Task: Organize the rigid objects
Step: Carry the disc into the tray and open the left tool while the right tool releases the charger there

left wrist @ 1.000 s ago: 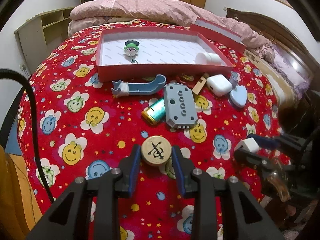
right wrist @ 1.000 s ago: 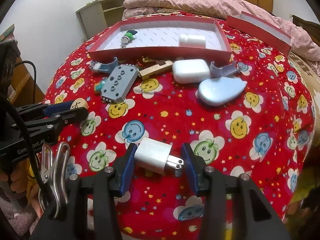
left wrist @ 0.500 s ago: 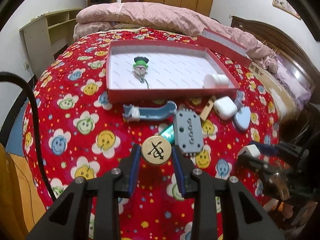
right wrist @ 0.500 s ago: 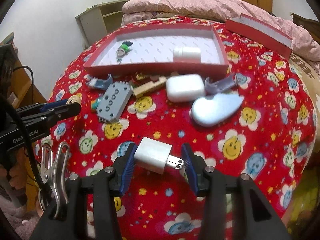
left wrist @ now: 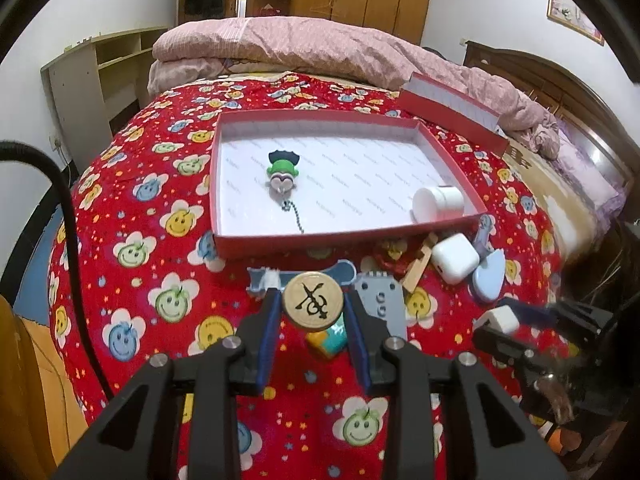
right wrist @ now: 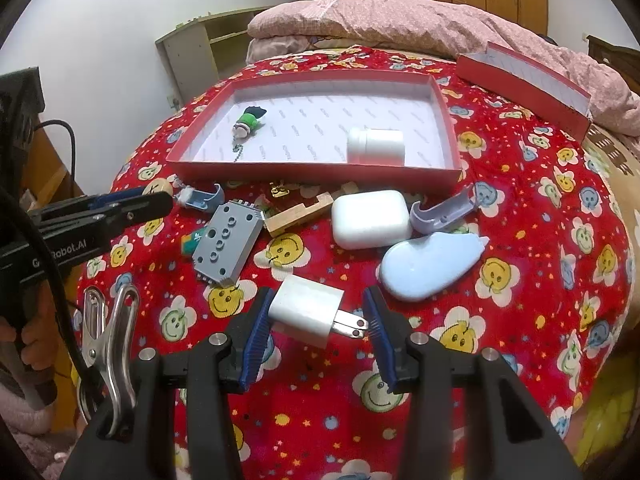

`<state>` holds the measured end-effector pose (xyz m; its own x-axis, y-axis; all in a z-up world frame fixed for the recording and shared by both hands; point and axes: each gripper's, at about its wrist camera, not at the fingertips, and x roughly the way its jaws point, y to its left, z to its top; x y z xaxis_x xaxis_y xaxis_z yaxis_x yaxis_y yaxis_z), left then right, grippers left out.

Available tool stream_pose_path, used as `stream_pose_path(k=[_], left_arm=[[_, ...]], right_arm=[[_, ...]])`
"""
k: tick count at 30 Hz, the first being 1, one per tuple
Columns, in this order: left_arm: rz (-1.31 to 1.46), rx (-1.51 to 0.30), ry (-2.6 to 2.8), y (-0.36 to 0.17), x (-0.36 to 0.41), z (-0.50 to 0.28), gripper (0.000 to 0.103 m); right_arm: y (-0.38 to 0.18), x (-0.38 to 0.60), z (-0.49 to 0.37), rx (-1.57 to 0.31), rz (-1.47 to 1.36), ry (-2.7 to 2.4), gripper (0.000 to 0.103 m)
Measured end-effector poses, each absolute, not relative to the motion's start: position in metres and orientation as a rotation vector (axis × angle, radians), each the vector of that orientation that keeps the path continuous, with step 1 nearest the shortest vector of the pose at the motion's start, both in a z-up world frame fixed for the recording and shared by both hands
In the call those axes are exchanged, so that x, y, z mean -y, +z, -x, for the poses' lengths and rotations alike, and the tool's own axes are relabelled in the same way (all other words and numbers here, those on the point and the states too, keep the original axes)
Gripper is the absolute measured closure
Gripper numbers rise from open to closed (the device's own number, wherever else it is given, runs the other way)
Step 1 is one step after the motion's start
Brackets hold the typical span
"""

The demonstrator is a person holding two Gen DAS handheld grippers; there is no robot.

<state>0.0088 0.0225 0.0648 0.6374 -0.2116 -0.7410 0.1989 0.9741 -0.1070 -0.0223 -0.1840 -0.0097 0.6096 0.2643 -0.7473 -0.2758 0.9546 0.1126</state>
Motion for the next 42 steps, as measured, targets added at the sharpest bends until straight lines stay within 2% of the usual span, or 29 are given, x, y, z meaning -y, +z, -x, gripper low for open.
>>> stream_pose_path(k=[19,32,42], left_arm=[[0.028,-0.85,-0.232,0.082,-0.012,-0.059,0.07],[0.012,-0.82,-0.225,0.099,-0.011,-0.11,0.07],[0.018,-0.842,-0.247,0.091,0.002,-0.155,0.07]], right_arm=[[0.016,0.2,-0.015,-0.843,-0.01,0.317,0.056],[0.05,0.199,-0.063,-0.781,0.035,0.296,0.056],[0.067,0.2,-0.113,-0.744,0.043,0.262,0.056]])
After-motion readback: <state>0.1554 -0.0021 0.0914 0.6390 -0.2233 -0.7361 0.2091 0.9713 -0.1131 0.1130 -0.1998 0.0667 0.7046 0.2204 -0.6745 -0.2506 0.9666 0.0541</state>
